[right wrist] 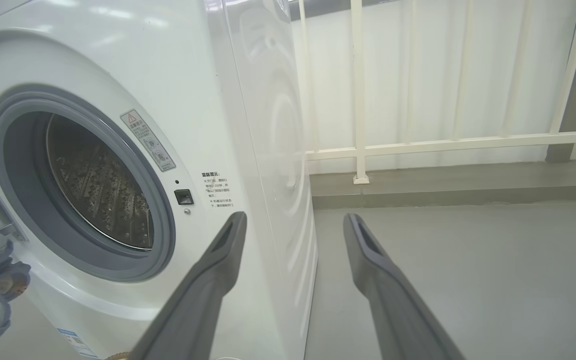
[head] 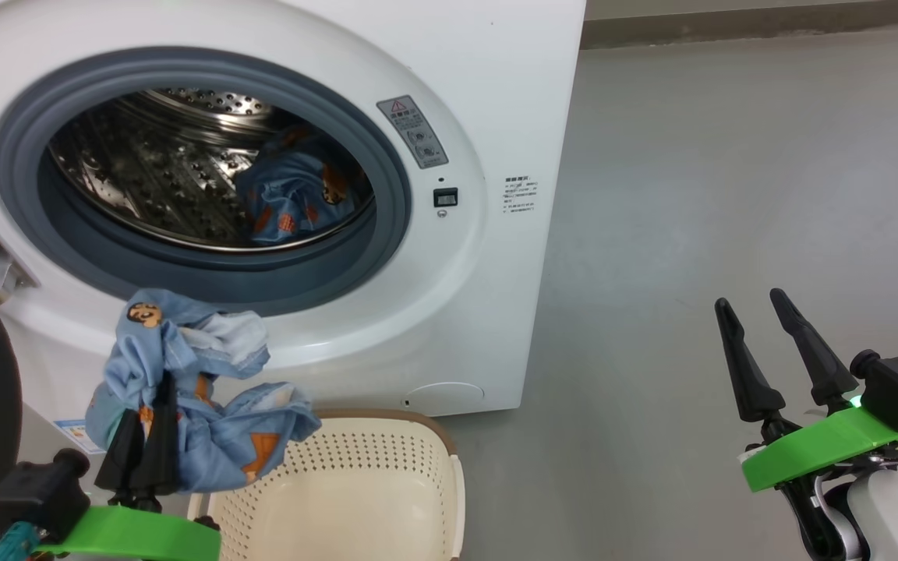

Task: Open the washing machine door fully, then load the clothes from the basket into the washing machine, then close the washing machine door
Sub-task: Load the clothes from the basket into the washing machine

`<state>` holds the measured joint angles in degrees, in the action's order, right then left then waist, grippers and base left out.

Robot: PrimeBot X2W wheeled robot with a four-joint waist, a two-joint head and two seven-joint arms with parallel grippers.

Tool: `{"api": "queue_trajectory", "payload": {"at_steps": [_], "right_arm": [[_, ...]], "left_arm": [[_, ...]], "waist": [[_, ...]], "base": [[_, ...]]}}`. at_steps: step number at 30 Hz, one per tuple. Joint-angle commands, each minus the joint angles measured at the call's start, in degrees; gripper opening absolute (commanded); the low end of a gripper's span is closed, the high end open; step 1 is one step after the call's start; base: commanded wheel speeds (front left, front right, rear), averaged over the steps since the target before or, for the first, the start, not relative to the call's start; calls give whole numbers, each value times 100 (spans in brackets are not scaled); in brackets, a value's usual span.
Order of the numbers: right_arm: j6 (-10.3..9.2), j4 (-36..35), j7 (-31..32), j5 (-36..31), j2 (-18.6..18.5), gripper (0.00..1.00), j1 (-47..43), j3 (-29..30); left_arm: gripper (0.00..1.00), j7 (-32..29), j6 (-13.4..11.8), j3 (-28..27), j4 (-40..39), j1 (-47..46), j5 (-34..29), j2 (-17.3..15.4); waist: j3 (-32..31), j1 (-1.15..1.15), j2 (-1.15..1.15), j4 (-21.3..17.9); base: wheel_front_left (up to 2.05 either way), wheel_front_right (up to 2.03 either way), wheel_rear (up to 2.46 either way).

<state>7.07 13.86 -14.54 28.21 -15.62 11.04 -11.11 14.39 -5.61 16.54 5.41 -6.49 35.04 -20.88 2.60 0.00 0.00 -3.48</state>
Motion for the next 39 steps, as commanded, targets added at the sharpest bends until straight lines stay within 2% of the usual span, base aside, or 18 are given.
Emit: {"api": "queue_trajectory", "payload": {"at_steps": [1, 7, 13, 17, 20, 24, 28, 39], "right_arm": [[42, -123, -46, -21, -54, 100, 86, -128], [42, -162, -46, -43, -14, 100, 149, -150], [42, -248, -46, -121, 45, 100, 223, -111], [42, -301, -46, -191, 125, 100, 282, -72], [42, -355, -46, -264, 212, 100, 356, -70], [42, -435, -46, -377, 326, 100, 443, -17], [42, -549, -46, -501, 456, 100, 529, 64], [42, -778, -46, -743, 904, 100, 724, 112]], "left_arm": [[0, 41, -14, -221, -173, -220, -35, -192], [0, 15, 85, -207, -25, -507, -21, -232], [0, -37, 282, -147, 520, -1283, -82, -285], [0, -86, 412, -131, 1129, -2041, -83, -240], [0, -91, 600, -165, 1718, -2651, 6, -194], [0, -75, 861, -224, 2489, -3446, 61, -263], [0, -68, 1020, -181, 3165, -4254, -28, -394], [0, 35, 1128, 100, 4548, -6012, -640, -642]], "waist": [[32, 0, 0, -30], [186, 0, 0, -119], [527, 0, 0, -222], [864, 0, 0, -286], [1156, 0, 0, -372], [1598, 0, 0, -519], [2107, 0, 0, -663], [3102, 0, 0, -1122]], "base": [[0, 0, 0], [0, 0, 0], [0, 0, 0], [0, 0, 0], [0, 0, 0], [0, 0, 0], [0, 0, 0], [0, 0, 0]]}}
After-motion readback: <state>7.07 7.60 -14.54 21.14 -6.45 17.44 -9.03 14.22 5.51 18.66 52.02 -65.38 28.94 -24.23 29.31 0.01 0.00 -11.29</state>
